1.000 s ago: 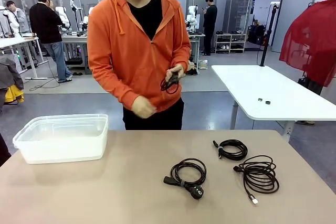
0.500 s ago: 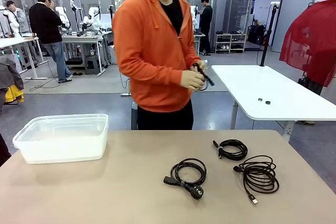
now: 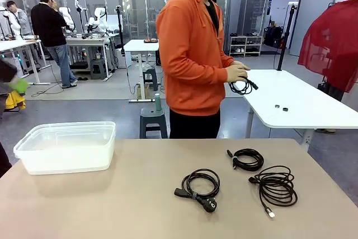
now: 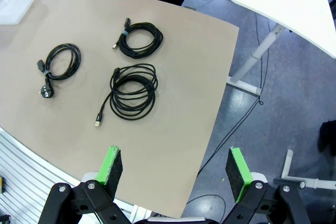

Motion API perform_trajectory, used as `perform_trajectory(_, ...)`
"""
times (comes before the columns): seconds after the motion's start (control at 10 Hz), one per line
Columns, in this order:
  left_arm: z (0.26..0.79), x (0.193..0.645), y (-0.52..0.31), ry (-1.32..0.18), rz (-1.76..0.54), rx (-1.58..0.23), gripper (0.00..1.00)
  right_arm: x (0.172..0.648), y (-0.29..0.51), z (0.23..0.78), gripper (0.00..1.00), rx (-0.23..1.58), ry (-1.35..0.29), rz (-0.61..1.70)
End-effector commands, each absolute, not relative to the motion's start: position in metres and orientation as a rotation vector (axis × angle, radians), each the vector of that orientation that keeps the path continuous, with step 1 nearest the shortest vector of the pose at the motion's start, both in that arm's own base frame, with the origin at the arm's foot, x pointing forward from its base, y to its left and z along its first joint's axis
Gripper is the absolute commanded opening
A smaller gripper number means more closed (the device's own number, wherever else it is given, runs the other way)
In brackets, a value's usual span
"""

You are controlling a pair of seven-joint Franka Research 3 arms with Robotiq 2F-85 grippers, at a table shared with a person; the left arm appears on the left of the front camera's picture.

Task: Organize and store the cables.
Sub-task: Place the Power Cable into the Organizing box.

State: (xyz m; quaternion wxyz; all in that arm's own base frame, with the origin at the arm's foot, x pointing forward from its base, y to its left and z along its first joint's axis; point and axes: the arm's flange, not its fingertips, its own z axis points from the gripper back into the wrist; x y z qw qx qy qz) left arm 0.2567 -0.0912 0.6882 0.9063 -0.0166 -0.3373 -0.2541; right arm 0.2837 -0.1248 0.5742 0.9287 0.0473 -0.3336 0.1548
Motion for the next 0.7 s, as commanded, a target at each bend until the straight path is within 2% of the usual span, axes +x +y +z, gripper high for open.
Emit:
perform_trajectory(0.0, 0.708, 0.275, -0.120, -0.613, -0.711, 0.028, 1.00, 0.283, -0.125, 0.574, 1.00, 0.097, -0.686, 0.316)
perform_trajectory(0.2, 0.708, 0.290, -0.174, -0.555, -0.969, 0.121, 1.00, 0.283, -0.125, 0.574, 1.00, 0.097, -0.686, 0.316)
perform_trajectory(0.4, 0.703, 0.309, -0.219, -0.517, -1.121, 0.170, 1.00, 0.283, -0.125, 0.574, 1.00, 0.097, -0.686, 0.316)
perform_trajectory(0.6, 0.693, 0.319, -0.257, -0.464, -1.221, 0.128, 1.00, 0.283, -0.125, 0.574, 1.00, 0.097, -0.686, 0.316)
